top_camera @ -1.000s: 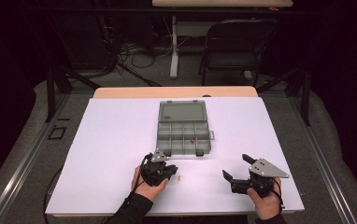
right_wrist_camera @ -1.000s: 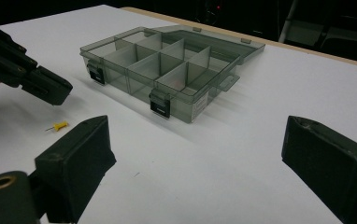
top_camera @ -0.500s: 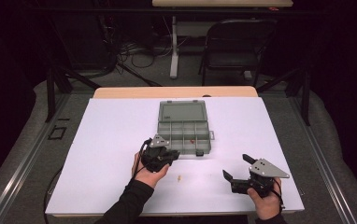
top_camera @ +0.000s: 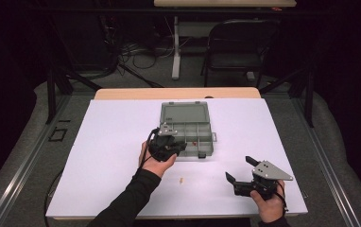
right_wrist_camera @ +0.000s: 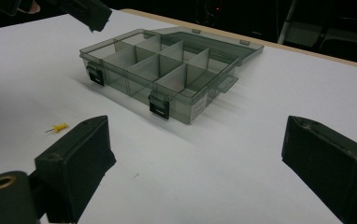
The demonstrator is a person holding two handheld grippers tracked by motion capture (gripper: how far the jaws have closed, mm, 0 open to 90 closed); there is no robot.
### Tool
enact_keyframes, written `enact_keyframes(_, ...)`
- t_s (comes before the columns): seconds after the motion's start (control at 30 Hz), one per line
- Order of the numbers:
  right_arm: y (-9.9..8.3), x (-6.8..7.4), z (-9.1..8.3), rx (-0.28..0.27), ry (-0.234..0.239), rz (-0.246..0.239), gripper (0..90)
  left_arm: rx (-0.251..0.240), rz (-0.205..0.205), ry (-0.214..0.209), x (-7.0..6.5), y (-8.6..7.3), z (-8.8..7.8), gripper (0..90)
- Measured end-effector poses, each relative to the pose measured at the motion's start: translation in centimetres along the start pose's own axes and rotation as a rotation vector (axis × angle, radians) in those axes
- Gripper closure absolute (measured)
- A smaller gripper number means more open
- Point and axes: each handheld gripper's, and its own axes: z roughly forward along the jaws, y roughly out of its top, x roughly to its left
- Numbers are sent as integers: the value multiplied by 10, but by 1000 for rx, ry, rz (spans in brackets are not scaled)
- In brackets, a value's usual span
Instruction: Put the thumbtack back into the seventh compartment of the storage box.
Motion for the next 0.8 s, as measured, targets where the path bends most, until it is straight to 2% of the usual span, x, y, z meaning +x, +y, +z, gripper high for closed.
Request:
enact_keyframes(0.17, 0, 0, 0, 1, 1, -2, 81, 4, -2, 6, 2, 13, 9, 833)
enact_keyframes(0.3, 0, 0, 0, 1, 1, 0, 81, 7, -5, 12, 5, 17, 15, 833)
enact_keyframes(0.8, 0, 0, 1, 3, 6, -3, 81, 33, -18, 20, 13, 21, 37, 833)
